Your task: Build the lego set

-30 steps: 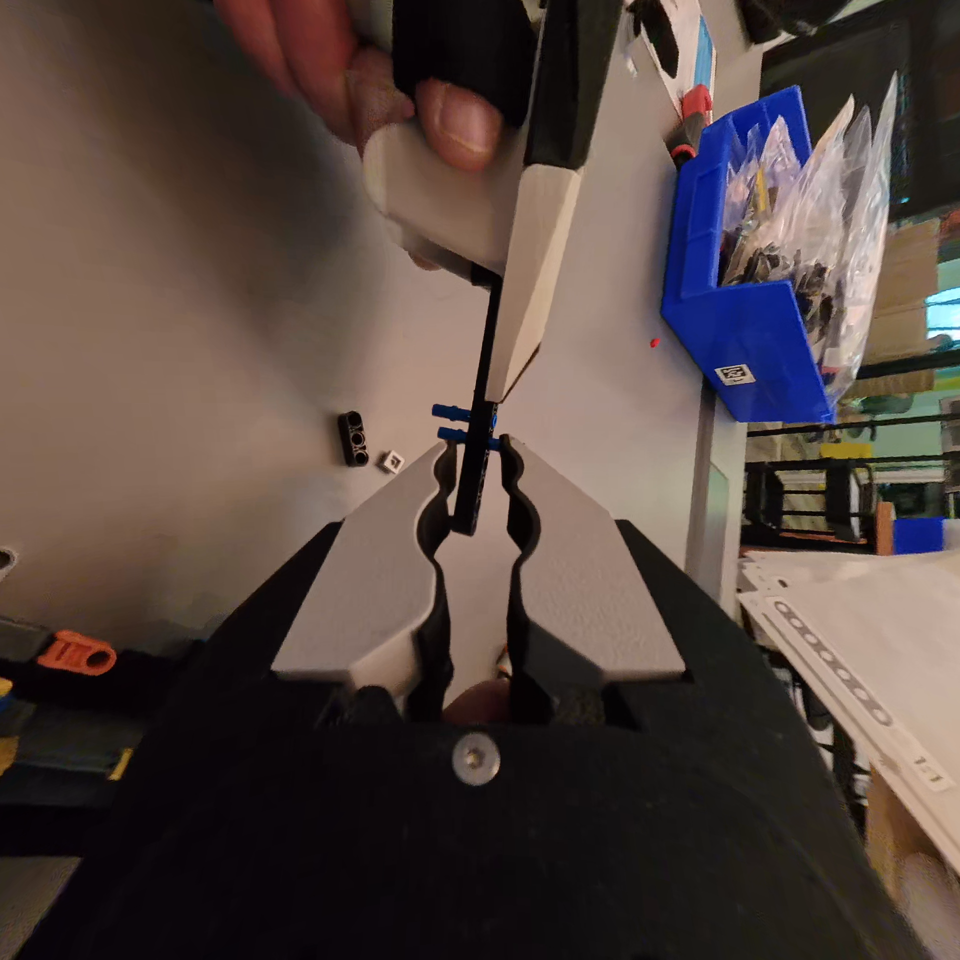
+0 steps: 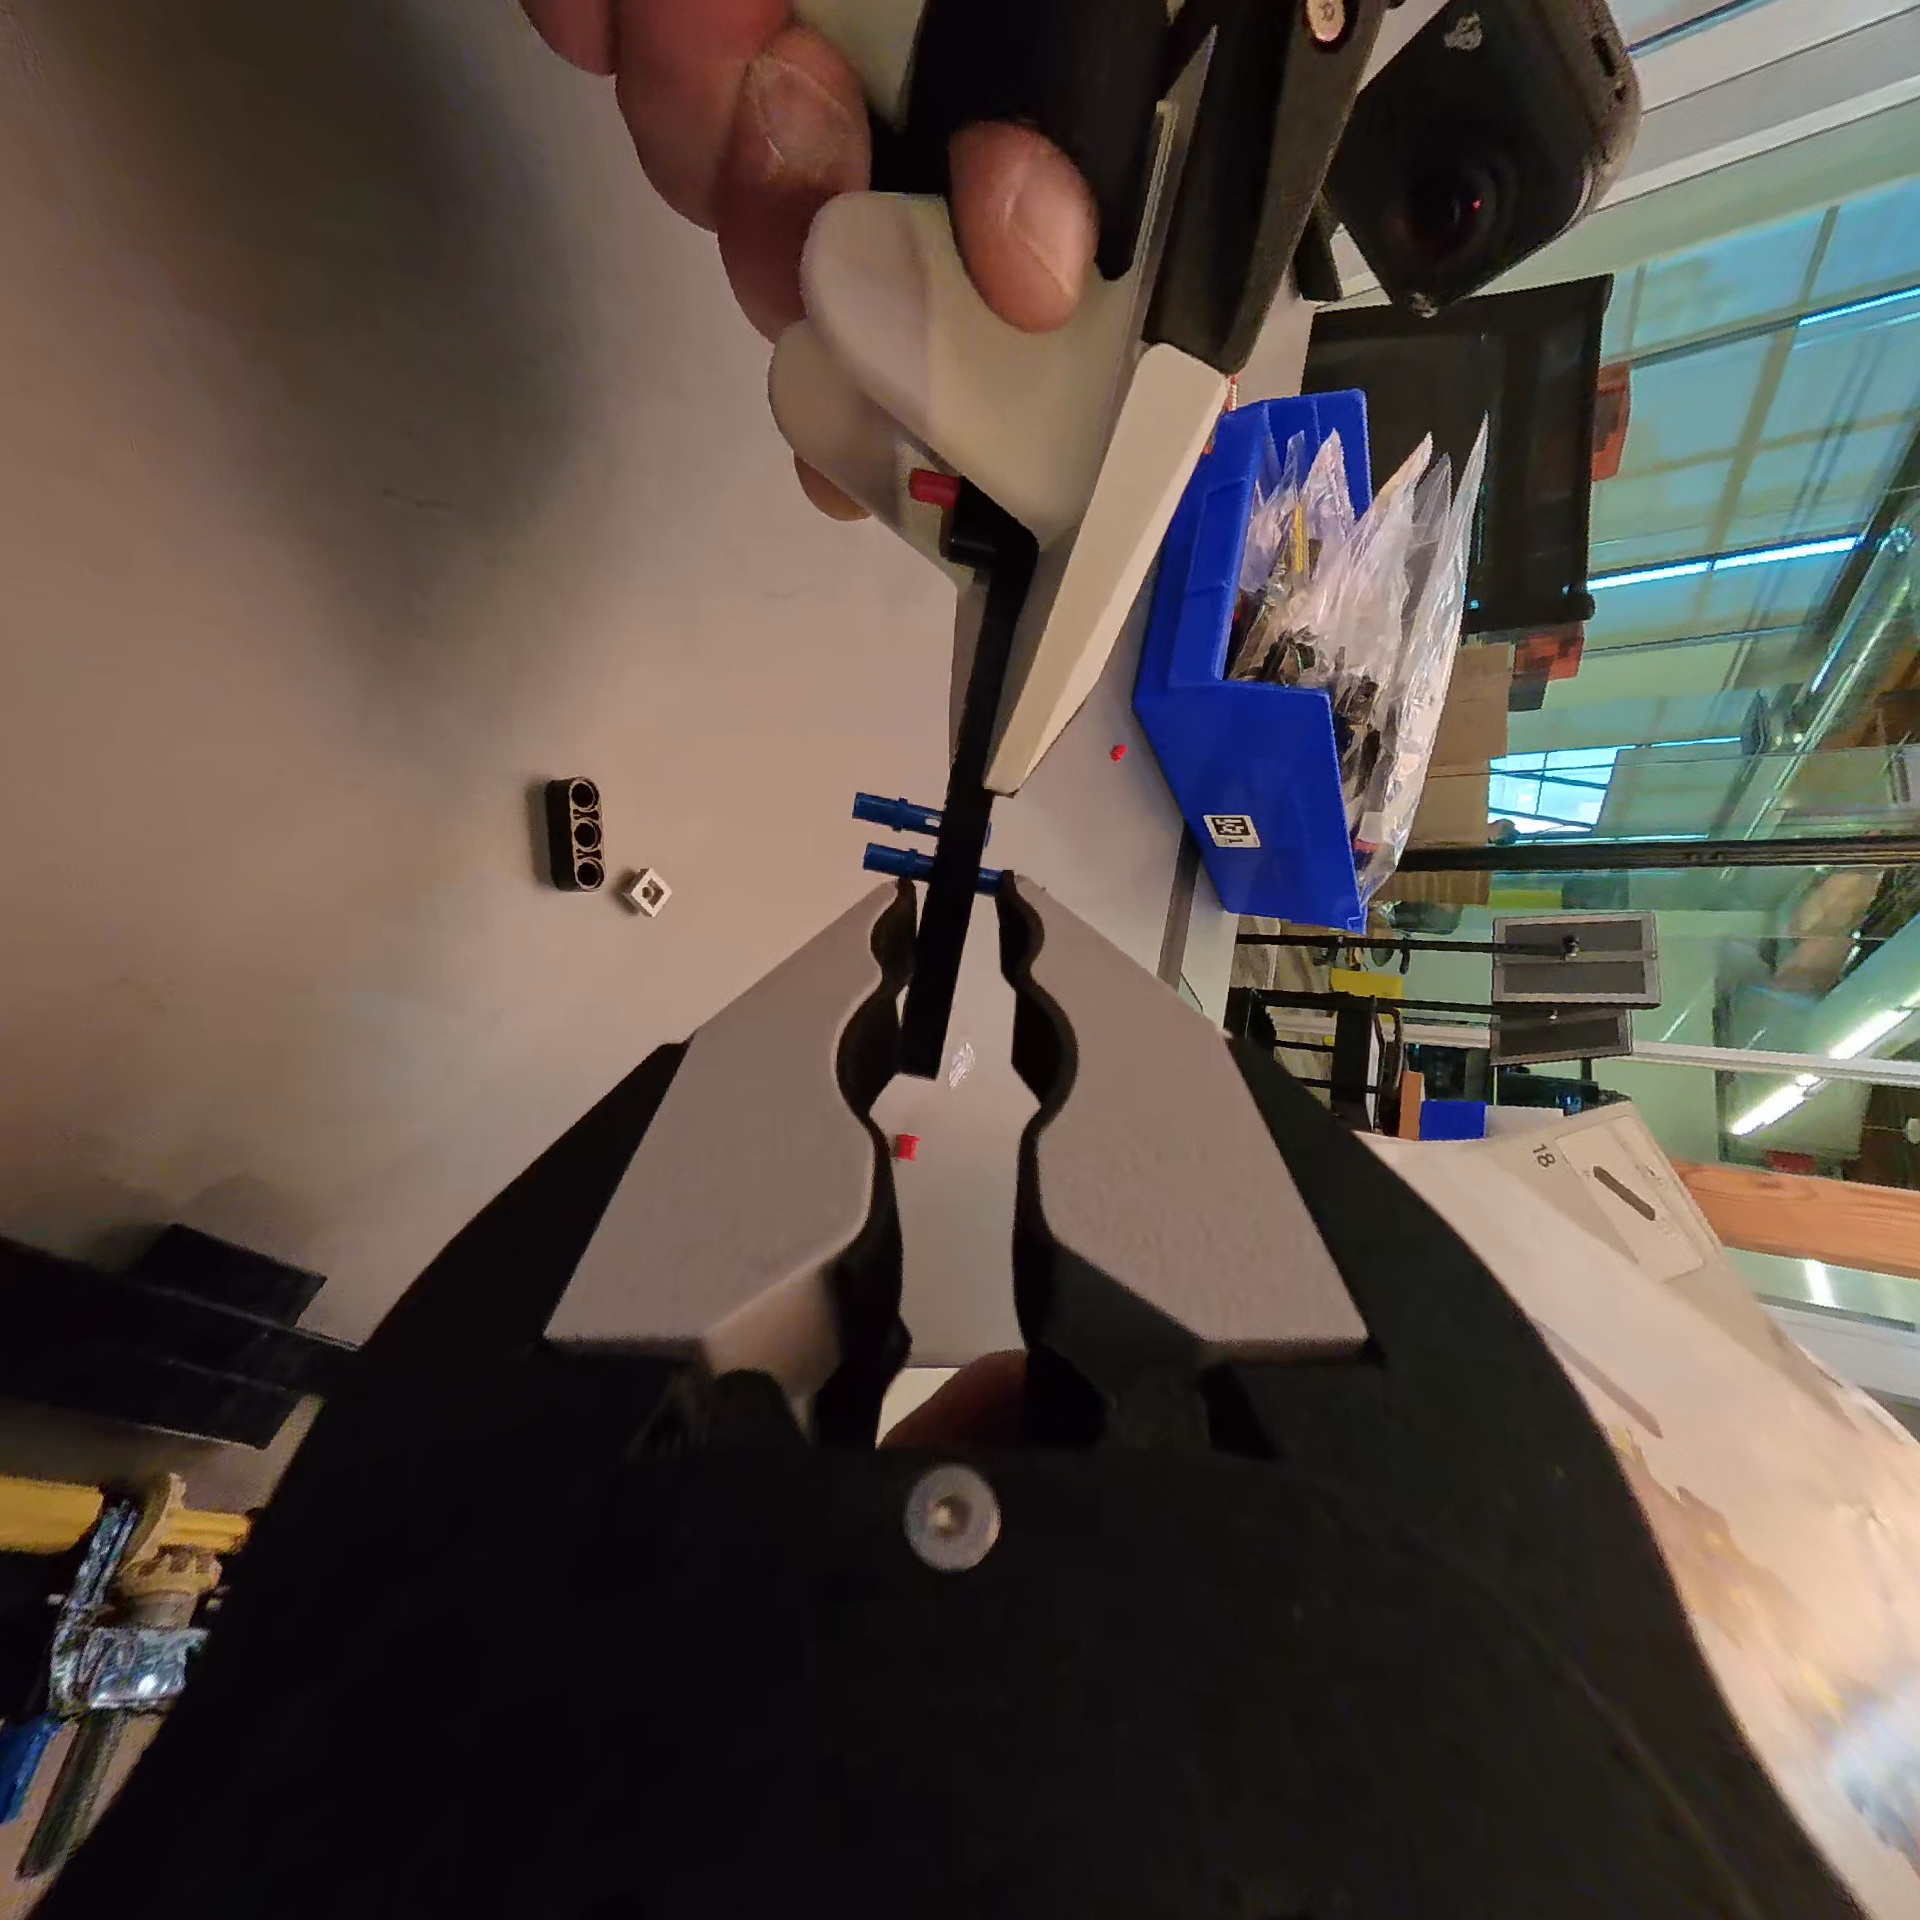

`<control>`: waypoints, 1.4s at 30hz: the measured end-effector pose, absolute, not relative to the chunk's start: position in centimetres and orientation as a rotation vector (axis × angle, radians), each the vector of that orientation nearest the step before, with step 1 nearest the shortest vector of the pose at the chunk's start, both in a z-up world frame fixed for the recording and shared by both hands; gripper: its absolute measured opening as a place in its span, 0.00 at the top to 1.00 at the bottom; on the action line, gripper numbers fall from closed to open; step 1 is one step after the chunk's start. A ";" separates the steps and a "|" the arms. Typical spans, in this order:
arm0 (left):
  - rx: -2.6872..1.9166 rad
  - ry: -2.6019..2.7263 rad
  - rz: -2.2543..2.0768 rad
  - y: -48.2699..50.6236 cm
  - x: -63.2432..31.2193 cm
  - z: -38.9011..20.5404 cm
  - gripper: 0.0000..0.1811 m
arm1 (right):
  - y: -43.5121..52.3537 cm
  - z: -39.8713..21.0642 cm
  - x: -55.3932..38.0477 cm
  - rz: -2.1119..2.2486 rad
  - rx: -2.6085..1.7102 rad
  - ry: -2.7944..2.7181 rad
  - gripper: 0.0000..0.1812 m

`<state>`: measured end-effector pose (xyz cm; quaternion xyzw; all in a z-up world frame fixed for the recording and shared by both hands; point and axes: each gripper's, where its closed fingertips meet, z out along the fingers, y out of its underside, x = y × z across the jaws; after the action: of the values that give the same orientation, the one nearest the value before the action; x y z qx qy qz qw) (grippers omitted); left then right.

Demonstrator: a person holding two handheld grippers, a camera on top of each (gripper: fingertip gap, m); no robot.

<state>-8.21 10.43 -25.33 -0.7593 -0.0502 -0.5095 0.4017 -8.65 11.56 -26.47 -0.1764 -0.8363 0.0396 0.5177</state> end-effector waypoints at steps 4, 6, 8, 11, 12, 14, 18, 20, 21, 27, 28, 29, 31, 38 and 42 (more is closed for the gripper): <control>-1.937 -0.116 -1.286 10.3 -8.1 -25.7 0.96 | 11.4 -27.1 -8.5 0.081 -0.406 -2.053 0.96; -1.945 -0.109 -1.278 10.3 -8.2 -25.9 0.96 | 11.4 -27.2 -8.5 0.074 -0.406 -2.077 0.97; -1.938 -0.123 -1.271 10.5 -8.5 -25.8 0.96 | 11.6 -27.2 -8.8 0.079 -0.419 -2.082 0.97; -1.903 -0.156 -1.234 10.9 -9.1 -25.7 0.96 | 12.3 -27.3 -9.3 0.080 -0.482 -2.083 0.95; -1.873 -0.184 -1.226 11.1 -9.6 -25.4 0.96 | 12.8 -27.2 -9.3 0.062 -0.534 -2.074 0.84; -1.798 -0.224 -1.219 11.3 -10.7 -24.4 0.96 | 13.2 -26.3 -8.9 0.121 -0.660 -2.042 0.85; -1.725 -0.217 -1.210 11.5 -10.4 -23.1 0.96 | 12.6 -23.4 -7.9 0.519 -1.063 -1.875 0.92; -1.672 -0.242 -1.211 11.6 -10.7 -22.2 0.96 | 12.3 -22.2 -7.3 0.689 -1.172 -1.792 0.93; -1.651 -0.240 -1.202 11.6 -10.8 -21.8 0.96 | 12.1 -22.0 -7.1 0.781 -1.247 -1.762 0.92; -1.526 -0.214 -1.262 11.2 -9.2 -19.2 0.96 | 10.9 -21.3 -8.0 1.349 -1.563 -1.531 0.85; -1.500 -0.213 -1.282 11.1 -8.9 -18.7 0.96 | 11.0 -21.0 -8.2 1.419 -1.571 -1.486 0.86; -1.488 -0.205 -1.296 11.0 -8.4 -18.5 0.96 | 10.9 -20.6 -8.3 1.504 -1.569 -1.446 0.88; -1.480 -0.199 -1.302 10.9 -7.9 -18.3 0.96 | 10.8 -19.7 -8.3 1.629 -1.557 -1.376 0.93; -1.405 -0.173 -1.314 10.3 -7.5 -16.9 0.96 | 9.7 -17.9 -7.6 1.824 -1.457 -1.383 0.99; -1.342 -0.196 -1.283 9.9 -7.4 -16.0 0.97 | 9.4 -17.3 -7.5 1.792 -1.398 -1.419 0.99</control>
<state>-7.45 9.88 -15.98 -0.5776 -0.0845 -0.5522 0.5952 -7.54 9.42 -17.26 -0.5078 -0.5155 0.6510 0.2293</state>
